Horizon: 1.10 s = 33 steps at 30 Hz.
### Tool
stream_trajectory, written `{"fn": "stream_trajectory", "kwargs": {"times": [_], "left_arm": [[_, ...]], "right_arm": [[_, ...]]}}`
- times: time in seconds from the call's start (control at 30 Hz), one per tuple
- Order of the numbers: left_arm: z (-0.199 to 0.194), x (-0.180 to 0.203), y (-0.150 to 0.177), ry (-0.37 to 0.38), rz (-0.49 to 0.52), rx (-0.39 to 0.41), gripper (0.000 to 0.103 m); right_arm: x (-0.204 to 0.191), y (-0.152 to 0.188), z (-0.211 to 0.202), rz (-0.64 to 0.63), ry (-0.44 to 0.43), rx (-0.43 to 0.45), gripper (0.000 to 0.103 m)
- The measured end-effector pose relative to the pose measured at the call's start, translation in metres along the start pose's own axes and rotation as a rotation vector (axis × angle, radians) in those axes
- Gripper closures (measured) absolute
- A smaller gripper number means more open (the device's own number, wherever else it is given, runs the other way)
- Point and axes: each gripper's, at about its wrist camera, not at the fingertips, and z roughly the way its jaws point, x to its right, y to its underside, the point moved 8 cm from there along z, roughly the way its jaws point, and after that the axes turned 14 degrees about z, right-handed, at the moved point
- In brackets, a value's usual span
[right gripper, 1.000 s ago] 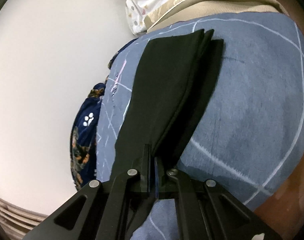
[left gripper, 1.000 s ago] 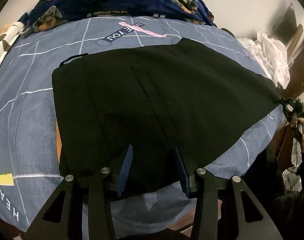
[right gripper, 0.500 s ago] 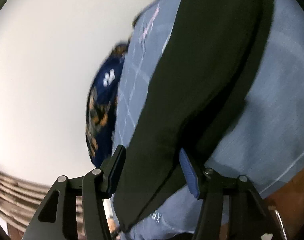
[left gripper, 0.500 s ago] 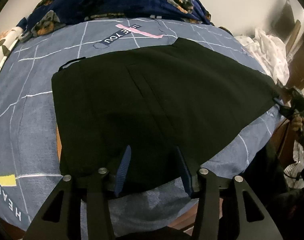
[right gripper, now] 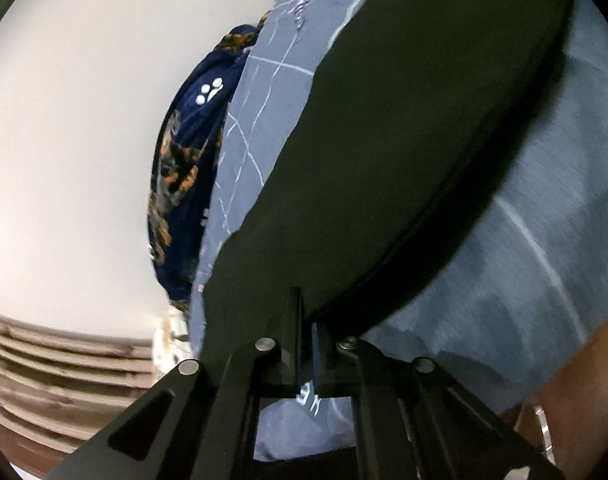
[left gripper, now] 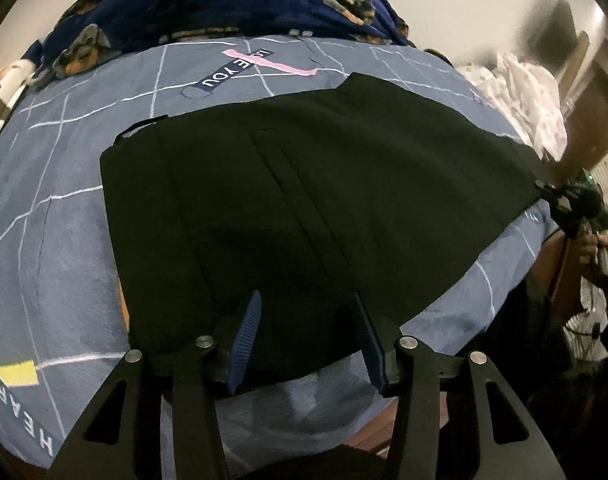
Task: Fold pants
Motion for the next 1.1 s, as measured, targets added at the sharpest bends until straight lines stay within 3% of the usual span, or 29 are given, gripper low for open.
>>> {"fn": "stream_trajectory", "kwargs": {"times": [0.13, 0.27, 0.33, 0.4, 0.47, 0.53, 0.6, 0.63, 0.7, 0.93, 1.03, 1.1], "left_arm": [[0.0, -0.002, 0.001, 0.026, -0.006, 0.003, 0.054], [0.0, 0.0, 0.002, 0.018, 0.008, 0.001, 0.054], [0.0, 0.0, 0.002, 0.019, 0.009, 0.002, 0.054], [0.001, 0.0, 0.002, 0.021, 0.006, 0.002, 0.054], [0.001, -0.001, 0.002, 0.022, 0.006, 0.002, 0.054], [0.001, 0.0, 0.002, 0.023, 0.007, 0.003, 0.054], [0.001, 0.0, 0.002, 0.025, 0.011, 0.002, 0.054], [0.001, -0.001, 0.002, 0.028, 0.009, 0.001, 0.054], [0.002, -0.001, 0.002, 0.034, 0.0, 0.0, 0.054], [0.003, 0.0, 0.003, 0.02, 0.014, -0.007, 0.054], [0.003, 0.001, 0.004, 0.014, 0.021, -0.005, 0.054], [0.004, 0.001, 0.003, 0.015, 0.019, -0.005, 0.053]], "right_arm": [[0.018, -0.004, 0.007, 0.03, 0.023, -0.012, 0.098], [0.016, -0.009, 0.008, 0.053, -0.011, -0.001, 0.094], [0.014, -0.005, 0.009, 0.058, -0.014, -0.022, 0.088], [0.008, 0.001, 0.01, 0.039, -0.015, -0.03, 0.072], [0.002, 0.004, 0.009, 0.017, -0.021, -0.024, 0.065], [0.001, 0.004, 0.009, 0.009, -0.021, -0.02, 0.068], [0.006, 0.0, 0.006, 0.007, 0.003, -0.001, 0.097], [0.013, -0.003, 0.005, 0.023, 0.026, 0.004, 0.098], [0.024, -0.006, 0.0, 0.074, -0.011, 0.004, 0.1], [0.028, -0.012, -0.004, 0.11, -0.054, -0.023, 0.096], [0.025, -0.017, -0.019, 0.088, -0.057, 0.012, 0.092], [0.024, -0.022, -0.031, 0.086, -0.057, 0.044, 0.078]]}}
